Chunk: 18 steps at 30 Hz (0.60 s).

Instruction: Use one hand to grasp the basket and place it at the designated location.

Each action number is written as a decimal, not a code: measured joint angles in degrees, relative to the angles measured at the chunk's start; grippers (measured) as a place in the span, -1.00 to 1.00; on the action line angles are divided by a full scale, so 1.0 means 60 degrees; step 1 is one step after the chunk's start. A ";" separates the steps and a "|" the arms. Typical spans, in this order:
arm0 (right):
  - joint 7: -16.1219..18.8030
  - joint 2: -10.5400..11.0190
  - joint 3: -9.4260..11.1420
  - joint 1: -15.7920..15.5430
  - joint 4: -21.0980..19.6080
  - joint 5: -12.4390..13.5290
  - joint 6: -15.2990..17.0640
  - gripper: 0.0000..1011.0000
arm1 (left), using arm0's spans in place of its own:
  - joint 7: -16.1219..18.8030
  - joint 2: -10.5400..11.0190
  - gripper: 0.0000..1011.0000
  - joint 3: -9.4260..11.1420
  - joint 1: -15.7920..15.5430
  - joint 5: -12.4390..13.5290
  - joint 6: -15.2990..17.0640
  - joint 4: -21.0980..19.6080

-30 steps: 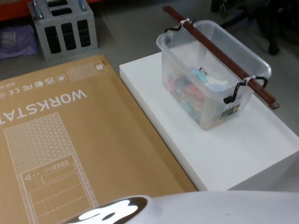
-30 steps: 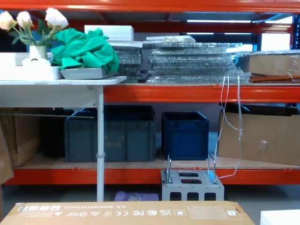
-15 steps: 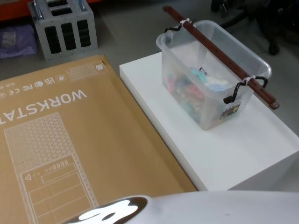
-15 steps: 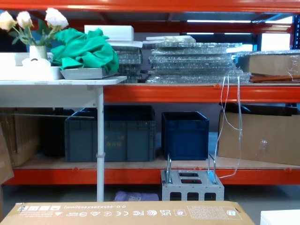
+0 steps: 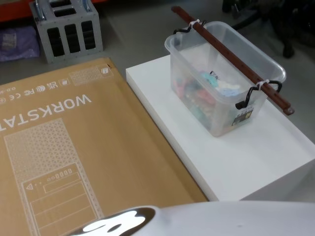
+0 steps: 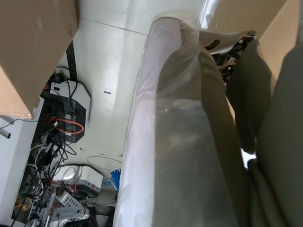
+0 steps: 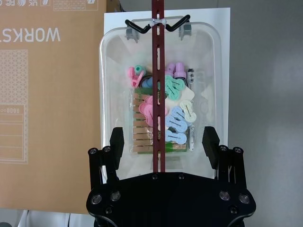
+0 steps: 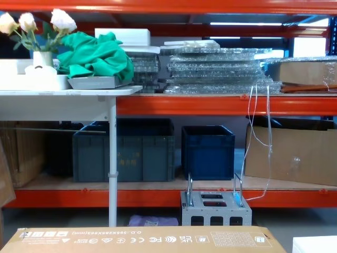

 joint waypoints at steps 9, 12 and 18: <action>0.0000 0.0000 0.0000 0.0000 0.0000 0.0001 0.0000 0.98 | 0.0000 0.0000 -1.00 0.0000 0.0000 0.0000 0.0000 0.0000; 0.0000 0.0000 0.0000 0.0000 0.0000 0.0001 0.0000 0.98 | 0.0000 -0.0001 -1.00 0.0000 0.0000 0.0000 0.0000 0.0000; 0.0000 0.0000 0.0001 0.0000 0.0000 0.0001 0.0000 0.98 | 0.0000 0.0000 -1.00 -0.0001 0.0000 0.0000 0.0000 0.0000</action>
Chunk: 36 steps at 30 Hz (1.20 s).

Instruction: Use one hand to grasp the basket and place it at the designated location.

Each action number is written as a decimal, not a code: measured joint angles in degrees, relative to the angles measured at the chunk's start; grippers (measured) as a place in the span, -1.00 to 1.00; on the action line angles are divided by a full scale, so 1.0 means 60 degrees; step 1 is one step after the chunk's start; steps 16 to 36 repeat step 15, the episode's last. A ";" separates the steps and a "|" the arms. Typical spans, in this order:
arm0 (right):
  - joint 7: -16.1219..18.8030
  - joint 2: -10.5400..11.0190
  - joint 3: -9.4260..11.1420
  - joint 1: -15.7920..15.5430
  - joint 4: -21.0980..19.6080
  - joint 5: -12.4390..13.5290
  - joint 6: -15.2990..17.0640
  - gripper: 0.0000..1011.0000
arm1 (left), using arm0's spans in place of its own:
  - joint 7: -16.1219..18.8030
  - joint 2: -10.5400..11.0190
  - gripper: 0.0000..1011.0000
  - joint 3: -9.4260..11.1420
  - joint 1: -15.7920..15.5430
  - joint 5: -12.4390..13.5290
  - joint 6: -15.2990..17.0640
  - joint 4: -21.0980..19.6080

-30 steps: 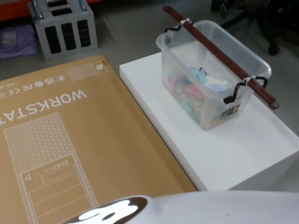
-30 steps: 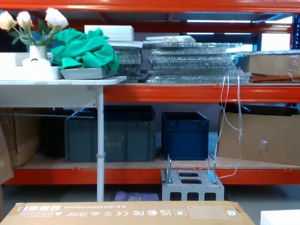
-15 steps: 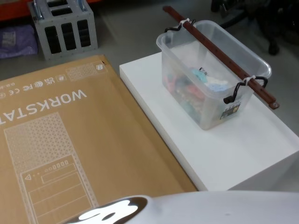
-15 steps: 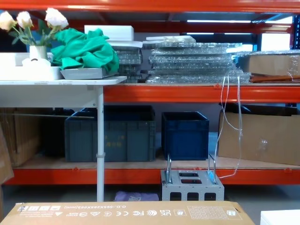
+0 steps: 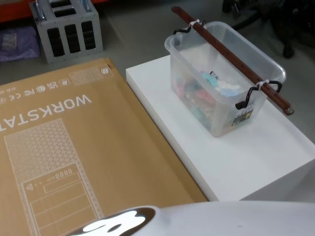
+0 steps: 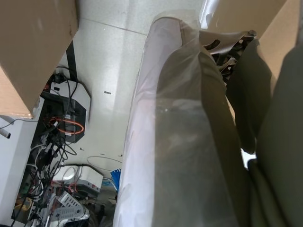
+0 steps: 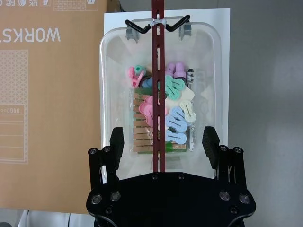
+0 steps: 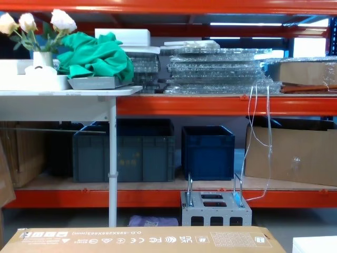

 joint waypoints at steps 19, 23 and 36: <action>0.0000 0.0000 0.0000 -0.0001 0.0000 0.0001 0.0000 0.98 | 0.0000 -0.0001 -1.00 0.0000 0.0000 0.0000 0.0000 0.0000; 0.0000 0.0000 0.0000 -0.0001 0.0000 0.0001 0.0000 0.98 | 0.0000 -0.0001 -1.00 0.0000 0.0000 0.0000 0.0000 0.0000; 0.0000 0.0000 0.0000 -0.0001 0.0000 0.0001 0.0000 0.98 | 0.0000 -0.0001 -1.00 0.0000 0.0000 0.0000 0.0000 0.0000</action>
